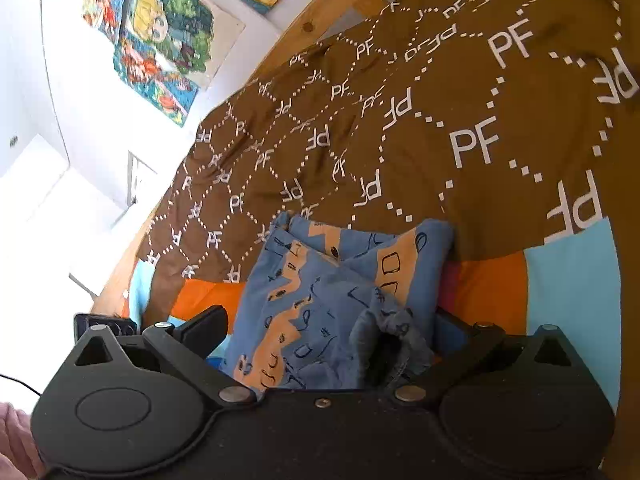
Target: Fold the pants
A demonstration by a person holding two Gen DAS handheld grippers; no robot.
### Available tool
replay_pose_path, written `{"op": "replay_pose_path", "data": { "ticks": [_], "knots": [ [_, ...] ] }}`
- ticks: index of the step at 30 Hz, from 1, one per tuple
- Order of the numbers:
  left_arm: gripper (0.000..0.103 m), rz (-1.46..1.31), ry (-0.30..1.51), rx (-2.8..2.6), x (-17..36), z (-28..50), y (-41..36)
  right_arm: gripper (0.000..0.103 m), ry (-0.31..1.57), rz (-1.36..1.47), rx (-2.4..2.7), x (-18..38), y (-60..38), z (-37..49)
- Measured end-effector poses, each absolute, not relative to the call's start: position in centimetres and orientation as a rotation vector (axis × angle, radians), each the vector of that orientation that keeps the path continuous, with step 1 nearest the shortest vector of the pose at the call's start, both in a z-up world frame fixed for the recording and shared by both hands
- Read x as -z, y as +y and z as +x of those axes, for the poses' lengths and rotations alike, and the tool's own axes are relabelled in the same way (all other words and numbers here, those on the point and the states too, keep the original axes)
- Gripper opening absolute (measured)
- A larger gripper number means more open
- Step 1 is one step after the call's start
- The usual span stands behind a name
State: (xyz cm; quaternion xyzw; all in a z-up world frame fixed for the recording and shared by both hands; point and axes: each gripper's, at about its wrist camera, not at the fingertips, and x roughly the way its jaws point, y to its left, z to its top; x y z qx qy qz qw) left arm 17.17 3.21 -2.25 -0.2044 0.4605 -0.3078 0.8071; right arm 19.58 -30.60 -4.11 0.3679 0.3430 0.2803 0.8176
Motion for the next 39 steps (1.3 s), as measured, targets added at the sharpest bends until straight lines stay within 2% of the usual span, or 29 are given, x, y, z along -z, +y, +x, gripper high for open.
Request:
{"op": "replay_pose_path", "data": {
  "ticks": [3,5,6,7,8,9,10,18,28,33,39],
  "knots": [
    [0.081,-0.451,0.99,0.634,2.4,17.2,3.6,0.082,0.72,0.848,-0.57,4.6,-31.4,19.3],
    [0.071,-0.469,0.998,0.617,2.5,17.4,4.0,0.062,0.721,0.873,-0.537,5.0,-31.9,19.2],
    [0.065,-0.473,1.004,0.605,2.6,17.5,4.1,0.056,0.724,0.879,-0.522,5.2,-32.2,19.1],
    [0.059,-0.473,1.011,0.597,2.7,17.6,4.2,0.045,0.729,0.881,-0.507,5.4,-32.3,19.0],
    [0.056,-0.474,1.016,0.587,2.7,17.7,4.3,0.036,0.738,0.877,-0.489,5.6,-32.5,18.9],
    [0.051,-0.475,1.019,0.578,2.8,17.7,4.3,0.034,0.742,0.875,-0.476,5.7,-32.5,19.0],
    [0.046,-0.477,1.022,0.57,2.8,17.8,4.4,0.033,0.744,0.872,-0.47,5.8,-32.6,18.9],
    [0.034,-0.476,1.035,0.535,2.8,17.9,4.3,0.028,0.727,0.738,-0.409,4.9,-31.1,18.1],
    [0.021,-0.356,1.011,0.488,1.0,16.8,2.8,0.022,0.611,0.204,-0.207,1.3,-23.3,14.7],
    [0.019,-0.292,0.983,0.488,0.1,16.1,2.1,0.021,0.543,-0.02,-0.147,0.1,-20.2,12.9],
    [0.018,-0.319,0.992,0.507,-0.5,15.6,2.2,0.021,0.511,0.043,-0.112,-0.8,-20.2,11.0]
  ]
}}
